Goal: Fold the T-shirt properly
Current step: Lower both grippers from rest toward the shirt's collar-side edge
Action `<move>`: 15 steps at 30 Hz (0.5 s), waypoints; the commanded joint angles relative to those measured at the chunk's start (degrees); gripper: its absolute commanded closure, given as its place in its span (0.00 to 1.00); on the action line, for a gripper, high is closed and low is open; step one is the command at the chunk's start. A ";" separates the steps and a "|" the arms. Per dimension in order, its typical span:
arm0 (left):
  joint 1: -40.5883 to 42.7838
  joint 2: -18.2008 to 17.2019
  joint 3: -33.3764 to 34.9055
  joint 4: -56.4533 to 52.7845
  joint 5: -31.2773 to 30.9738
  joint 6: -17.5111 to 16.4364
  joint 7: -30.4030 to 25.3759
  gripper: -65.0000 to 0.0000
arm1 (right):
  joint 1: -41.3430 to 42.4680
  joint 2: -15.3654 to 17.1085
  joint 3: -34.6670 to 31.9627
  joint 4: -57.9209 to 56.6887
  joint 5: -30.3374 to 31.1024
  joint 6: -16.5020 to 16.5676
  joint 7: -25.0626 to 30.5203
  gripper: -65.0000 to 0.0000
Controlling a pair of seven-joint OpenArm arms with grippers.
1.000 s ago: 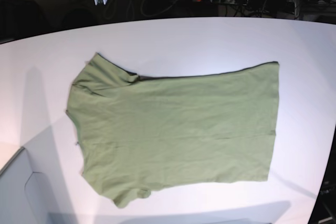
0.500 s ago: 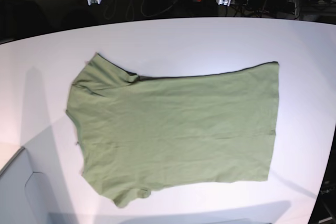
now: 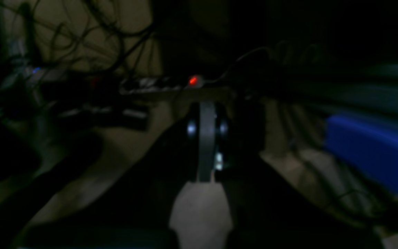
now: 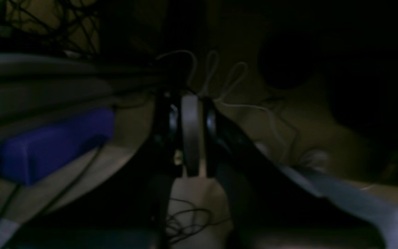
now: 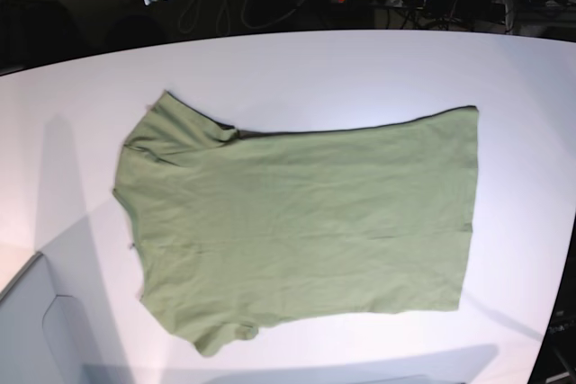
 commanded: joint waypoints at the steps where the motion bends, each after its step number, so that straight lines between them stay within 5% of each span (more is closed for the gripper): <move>1: 1.30 0.25 -0.47 1.67 -0.08 -0.25 -0.99 1.00 | -1.72 0.22 0.12 2.44 -0.98 0.42 1.05 1.00; 6: 4.55 2.18 -4.08 5.72 -0.08 -0.34 -0.99 1.00 | -6.38 0.13 0.12 11.23 -5.99 0.42 1.05 1.00; 15: 7.01 3.59 -8.39 16.35 -0.08 -0.43 -0.99 1.00 | -8.32 0.13 -0.14 17.12 -6.17 0.60 1.76 1.00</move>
